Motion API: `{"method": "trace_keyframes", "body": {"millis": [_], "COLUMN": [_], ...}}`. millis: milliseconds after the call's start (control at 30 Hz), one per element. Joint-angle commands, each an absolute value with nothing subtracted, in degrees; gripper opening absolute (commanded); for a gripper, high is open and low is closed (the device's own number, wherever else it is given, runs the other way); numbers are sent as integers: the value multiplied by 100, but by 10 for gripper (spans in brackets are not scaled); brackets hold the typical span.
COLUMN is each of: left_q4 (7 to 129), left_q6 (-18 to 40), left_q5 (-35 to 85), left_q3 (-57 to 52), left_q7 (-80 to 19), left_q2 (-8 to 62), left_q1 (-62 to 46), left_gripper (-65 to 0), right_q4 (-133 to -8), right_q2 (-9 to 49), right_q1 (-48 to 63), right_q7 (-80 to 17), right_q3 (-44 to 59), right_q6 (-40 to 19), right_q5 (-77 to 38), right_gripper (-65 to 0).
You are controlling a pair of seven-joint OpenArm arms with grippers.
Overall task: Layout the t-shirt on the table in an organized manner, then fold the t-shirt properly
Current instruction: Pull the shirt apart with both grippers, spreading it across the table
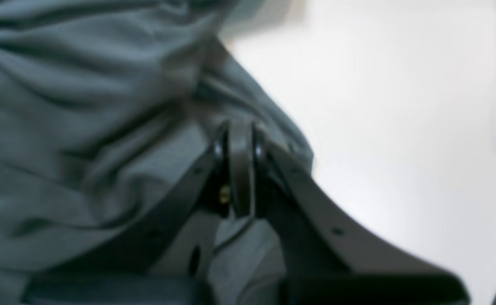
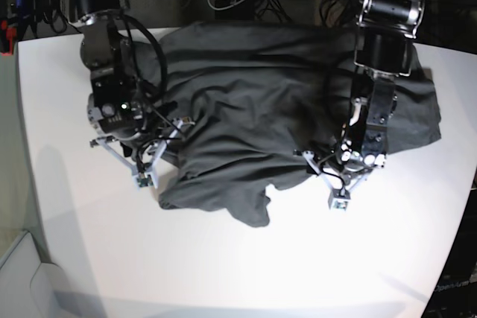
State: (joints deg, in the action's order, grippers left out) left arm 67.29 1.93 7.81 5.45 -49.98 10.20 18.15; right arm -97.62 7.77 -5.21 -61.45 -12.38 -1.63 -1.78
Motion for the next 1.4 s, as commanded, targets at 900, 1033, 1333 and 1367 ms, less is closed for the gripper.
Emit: {"method": "trace_keyframes", "body": {"millis": [900,1033,1333,1367], "left_q4": [6035,6035,6035,6035], "left_q6": [207,207,215,215], "left_q5": [813,813,813,813], "left_q3": [523,523,523,523], "left_q7": [-4497,-4497,-4497,-4497], "left_q2": [1349,1349,1341,1341], "left_q1": [1859,1868,1868,1868], "left_gripper": [-342,-342,-342,-342], "right_q4": [-6932,-7336,-9015,-9086], "right_q2": [1262,1420,1130,1051], "right_q1": [-1429,-1323,-1341,-1349], "right_q7": [-5033,-4971,-5552,-5569], "right_q3": [-259,207,479,418], "right_q6": [-910,-910,-927,-927], "right_q5": [-127,-127,-154,-154], "right_gripper": [-650,-650,-650,-650]}}
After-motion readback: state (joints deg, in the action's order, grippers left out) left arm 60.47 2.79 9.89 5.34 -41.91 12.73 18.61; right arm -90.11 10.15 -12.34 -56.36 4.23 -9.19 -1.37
